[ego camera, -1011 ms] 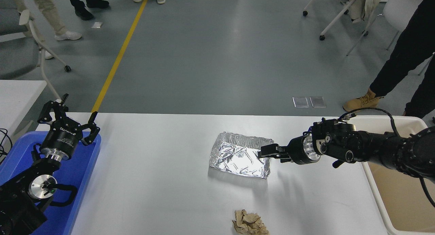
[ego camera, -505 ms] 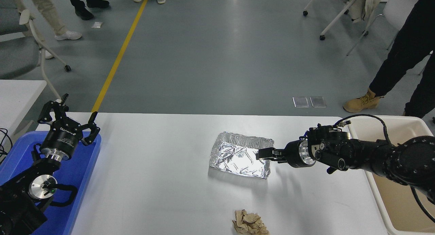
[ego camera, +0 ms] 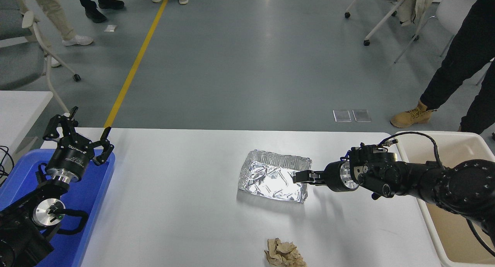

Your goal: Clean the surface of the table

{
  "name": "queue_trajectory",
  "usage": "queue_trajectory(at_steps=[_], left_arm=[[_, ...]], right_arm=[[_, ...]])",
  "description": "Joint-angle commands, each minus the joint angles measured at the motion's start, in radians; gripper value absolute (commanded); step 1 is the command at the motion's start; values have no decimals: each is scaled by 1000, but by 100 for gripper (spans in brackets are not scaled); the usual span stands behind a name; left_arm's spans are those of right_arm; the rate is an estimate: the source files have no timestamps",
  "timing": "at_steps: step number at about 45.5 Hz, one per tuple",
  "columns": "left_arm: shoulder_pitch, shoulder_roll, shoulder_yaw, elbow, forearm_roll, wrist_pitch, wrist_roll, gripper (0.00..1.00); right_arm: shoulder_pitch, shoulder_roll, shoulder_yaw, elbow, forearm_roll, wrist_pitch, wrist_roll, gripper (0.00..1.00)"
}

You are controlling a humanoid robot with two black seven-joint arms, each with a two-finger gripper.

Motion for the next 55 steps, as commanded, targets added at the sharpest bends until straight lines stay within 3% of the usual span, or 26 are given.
queue_trajectory(at_steps=[1,9,20,26,37,42,55], left_arm=[[0,0,0,0,0,0,0,100],[0,0,0,0,0,0,0,100],[0,0,0,0,0,1,0,100],[0,0,0,0,0,0,0,100],[0,0,0,0,0,1,0,100],[0,0,0,0,0,-1,0,100],[0,0,0,0,0,1,0,100]], right_arm=[[-13,9,-1,-10,-11,-6,1,78],[-28,15,-1,-24,-39,-15,5,62],[-32,20,-19,-33,-45,-17,8,30],[-28,20,-27,-35,-47,-17,10,18],[-32,24,-29,-55,-47,-18,10,10],[-32,26,-30,-55,-47,-17,10,0],[-30,24,-29,-55,-65,-18,30,0]])
